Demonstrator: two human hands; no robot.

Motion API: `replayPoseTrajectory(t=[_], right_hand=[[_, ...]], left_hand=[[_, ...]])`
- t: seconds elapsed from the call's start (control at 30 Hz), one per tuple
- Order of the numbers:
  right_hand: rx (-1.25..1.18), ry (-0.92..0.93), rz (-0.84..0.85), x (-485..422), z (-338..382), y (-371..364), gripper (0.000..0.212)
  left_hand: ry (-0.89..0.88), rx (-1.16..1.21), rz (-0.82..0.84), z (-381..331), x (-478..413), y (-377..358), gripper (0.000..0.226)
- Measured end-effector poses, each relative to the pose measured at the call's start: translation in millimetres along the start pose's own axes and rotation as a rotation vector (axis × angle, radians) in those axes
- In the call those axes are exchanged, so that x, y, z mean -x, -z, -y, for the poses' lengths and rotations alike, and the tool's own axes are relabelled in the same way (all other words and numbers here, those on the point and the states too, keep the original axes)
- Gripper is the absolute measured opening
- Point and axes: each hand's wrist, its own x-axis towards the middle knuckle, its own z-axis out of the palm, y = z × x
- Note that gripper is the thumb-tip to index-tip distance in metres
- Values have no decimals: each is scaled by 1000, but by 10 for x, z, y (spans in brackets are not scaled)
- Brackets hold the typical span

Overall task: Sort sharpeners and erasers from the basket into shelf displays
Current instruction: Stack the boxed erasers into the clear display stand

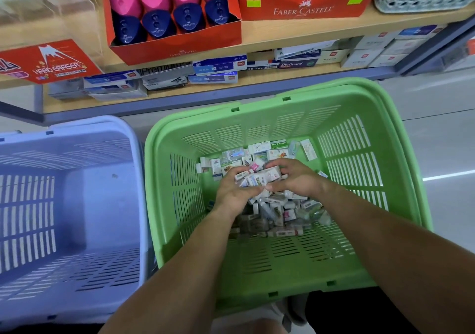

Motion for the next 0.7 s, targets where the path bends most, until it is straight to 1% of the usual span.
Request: replayPoseTrajectory(t=[0.13, 0.23, 0.33, 0.43, 0.53, 0.63, 0.7], right_hand=[[3, 8, 3, 8, -6, 49, 55], [23, 26, -51, -19, -19, 50, 52], [23, 46, -90, -38, -4, 56, 52], [11, 75, -83, -51, 16, 82, 53], [195, 89, -67, -48, 33, 55, 49], [415, 100, -163, -38, 130, 20, 39], [535, 77, -215, 17, 231, 24, 38]], left_hand=[[-16, -21, 18, -7, 0, 0, 57], [10, -33, -4, 5, -39, 4, 54], [50, 44, -9, 36, -83, 22, 56], [71, 132, -29, 3, -67, 23, 51], [47, 98, -79, 3, -88, 19, 45], [51, 141, -121, -24, -71, 42, 43], [30, 171, -135, -67, -46, 67, 43]])
